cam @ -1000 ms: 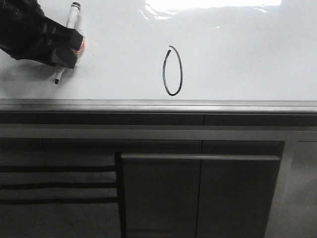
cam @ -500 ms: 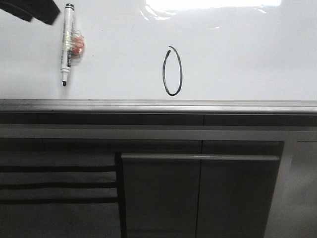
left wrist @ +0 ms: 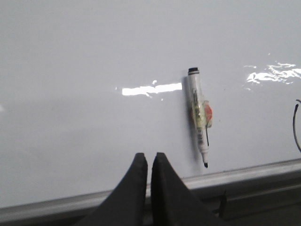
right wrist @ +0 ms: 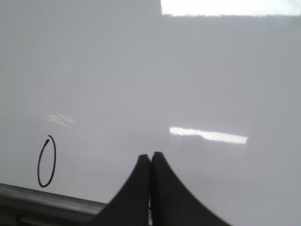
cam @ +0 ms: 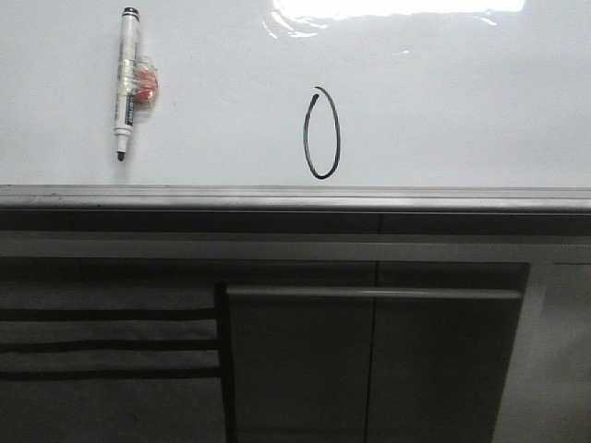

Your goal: Write number 0 on whiteboard

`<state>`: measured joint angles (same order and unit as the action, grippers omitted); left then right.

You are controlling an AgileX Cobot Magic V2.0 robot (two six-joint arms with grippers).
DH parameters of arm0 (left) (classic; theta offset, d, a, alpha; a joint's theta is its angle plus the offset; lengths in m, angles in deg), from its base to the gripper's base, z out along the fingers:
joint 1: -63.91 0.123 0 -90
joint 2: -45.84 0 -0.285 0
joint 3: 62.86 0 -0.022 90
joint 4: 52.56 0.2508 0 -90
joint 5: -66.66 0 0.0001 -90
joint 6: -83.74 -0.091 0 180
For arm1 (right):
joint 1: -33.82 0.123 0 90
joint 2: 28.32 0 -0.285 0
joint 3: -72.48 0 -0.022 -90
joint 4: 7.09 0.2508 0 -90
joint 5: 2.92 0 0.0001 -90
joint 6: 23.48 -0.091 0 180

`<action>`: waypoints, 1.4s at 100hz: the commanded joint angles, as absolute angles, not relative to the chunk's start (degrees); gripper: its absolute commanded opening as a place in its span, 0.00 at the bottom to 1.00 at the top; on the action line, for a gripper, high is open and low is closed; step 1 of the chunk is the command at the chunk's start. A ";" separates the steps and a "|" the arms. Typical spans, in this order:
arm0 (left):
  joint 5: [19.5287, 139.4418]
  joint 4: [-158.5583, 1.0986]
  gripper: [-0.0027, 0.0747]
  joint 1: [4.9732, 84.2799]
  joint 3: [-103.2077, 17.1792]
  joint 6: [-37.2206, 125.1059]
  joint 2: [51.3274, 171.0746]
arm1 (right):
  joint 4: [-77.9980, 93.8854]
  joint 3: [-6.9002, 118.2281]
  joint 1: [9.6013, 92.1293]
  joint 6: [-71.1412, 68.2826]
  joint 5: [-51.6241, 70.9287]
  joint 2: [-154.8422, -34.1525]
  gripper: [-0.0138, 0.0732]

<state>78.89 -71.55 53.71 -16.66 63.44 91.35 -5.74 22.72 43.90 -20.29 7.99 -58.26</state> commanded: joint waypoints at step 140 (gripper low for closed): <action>64.55 -53.52 0.01 59.47 15.48 78.00 51.75 | -5.72 13.67 43.59 -20.54 2.33 -57.38 0.08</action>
<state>68.82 -53.89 59.32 14.10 77.17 53.35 -5.66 12.08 43.90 -20.42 6.95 -57.09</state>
